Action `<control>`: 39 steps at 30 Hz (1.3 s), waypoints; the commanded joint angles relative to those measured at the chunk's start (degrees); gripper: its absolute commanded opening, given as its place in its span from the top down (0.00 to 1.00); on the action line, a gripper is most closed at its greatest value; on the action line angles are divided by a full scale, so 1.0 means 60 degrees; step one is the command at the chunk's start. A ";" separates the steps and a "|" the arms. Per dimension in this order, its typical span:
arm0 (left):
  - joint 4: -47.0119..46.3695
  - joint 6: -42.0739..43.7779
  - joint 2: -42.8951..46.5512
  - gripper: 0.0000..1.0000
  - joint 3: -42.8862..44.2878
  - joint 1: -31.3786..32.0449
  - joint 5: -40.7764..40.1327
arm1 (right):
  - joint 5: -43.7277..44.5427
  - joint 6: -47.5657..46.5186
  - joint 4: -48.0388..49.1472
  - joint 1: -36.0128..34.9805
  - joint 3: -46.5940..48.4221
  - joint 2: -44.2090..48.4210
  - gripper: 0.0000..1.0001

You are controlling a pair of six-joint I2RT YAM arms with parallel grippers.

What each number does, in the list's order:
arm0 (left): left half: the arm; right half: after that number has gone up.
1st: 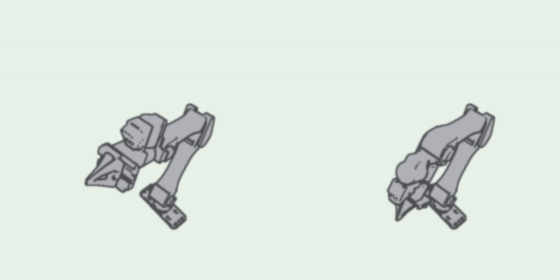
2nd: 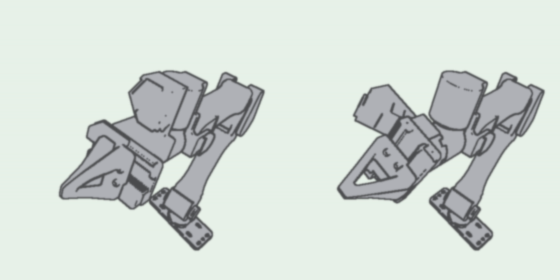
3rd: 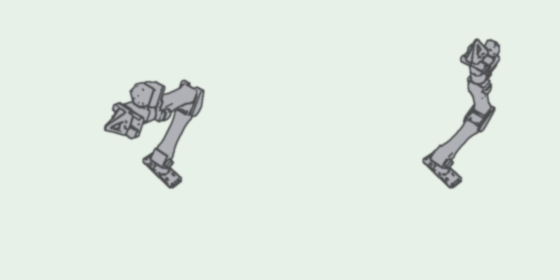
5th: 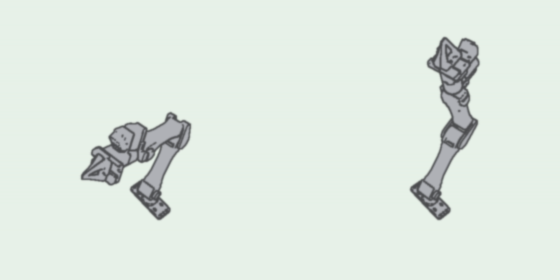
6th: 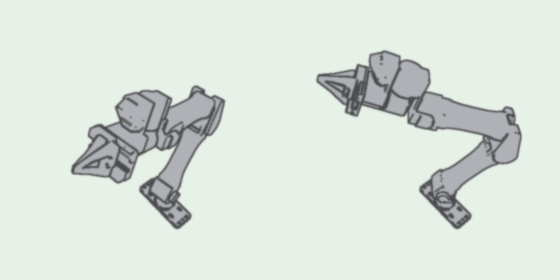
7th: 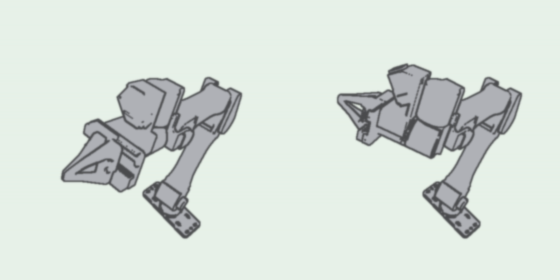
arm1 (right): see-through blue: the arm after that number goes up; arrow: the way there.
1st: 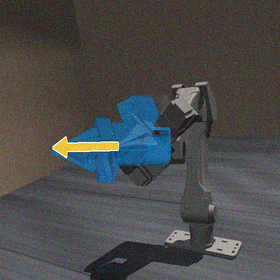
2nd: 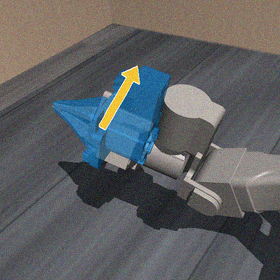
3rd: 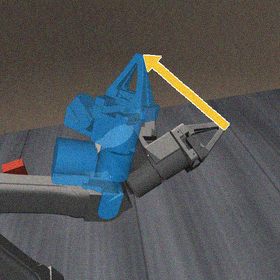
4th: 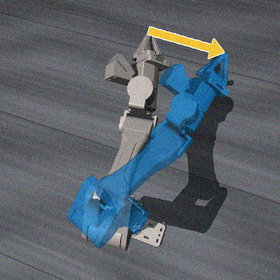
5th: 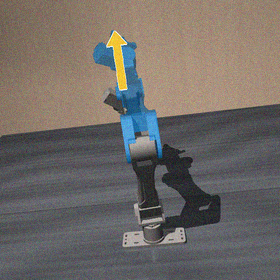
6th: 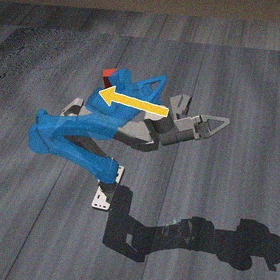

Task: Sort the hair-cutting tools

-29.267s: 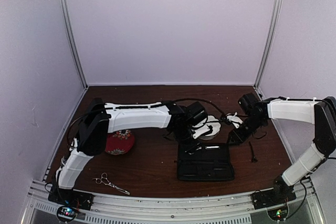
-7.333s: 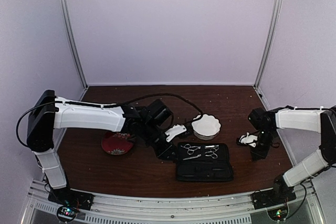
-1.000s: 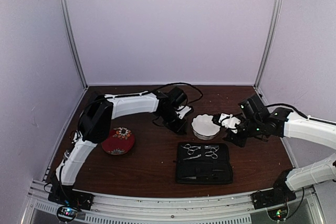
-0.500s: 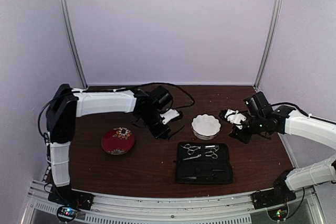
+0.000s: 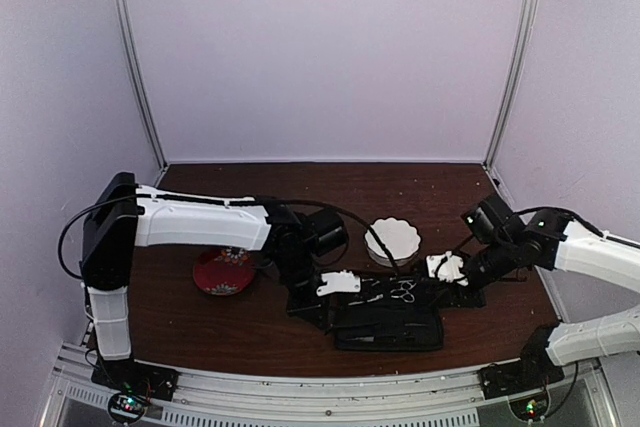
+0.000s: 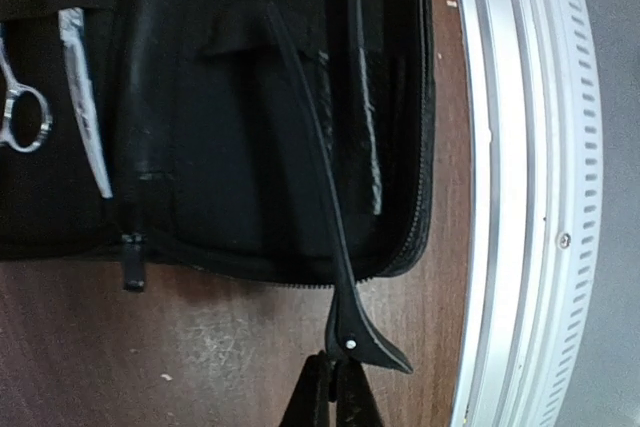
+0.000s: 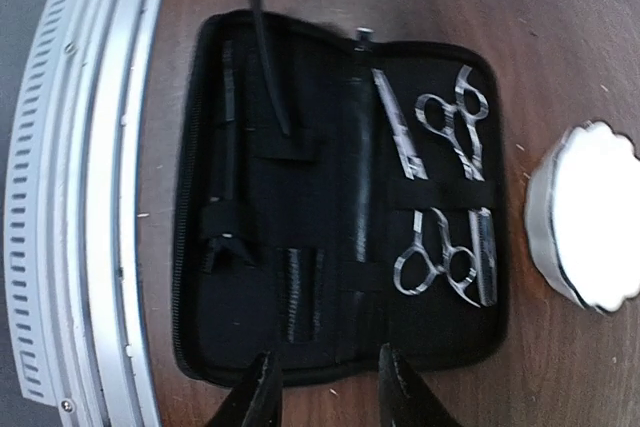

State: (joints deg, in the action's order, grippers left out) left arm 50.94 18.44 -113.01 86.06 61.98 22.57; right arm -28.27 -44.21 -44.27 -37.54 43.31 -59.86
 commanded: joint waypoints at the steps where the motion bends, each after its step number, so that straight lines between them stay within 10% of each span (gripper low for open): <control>1: 0.0482 0.0438 -0.0182 1.00 0.0122 0.0032 0.0441 | 0.0674 -0.0965 -0.0309 -0.1459 -0.0824 -0.0017 0.67; 39: 0.1896 0.0660 -0.2109 1.00 0.1944 0.0513 -0.2046 | 0.3398 -0.1569 0.2004 -0.4203 -0.2398 -0.2029 0.92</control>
State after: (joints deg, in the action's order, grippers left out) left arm 60.69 20.69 -124.22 95.46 64.25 12.62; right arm -13.39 -52.56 -36.51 -62.15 31.44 -70.41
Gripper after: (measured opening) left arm 0.024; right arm 0.086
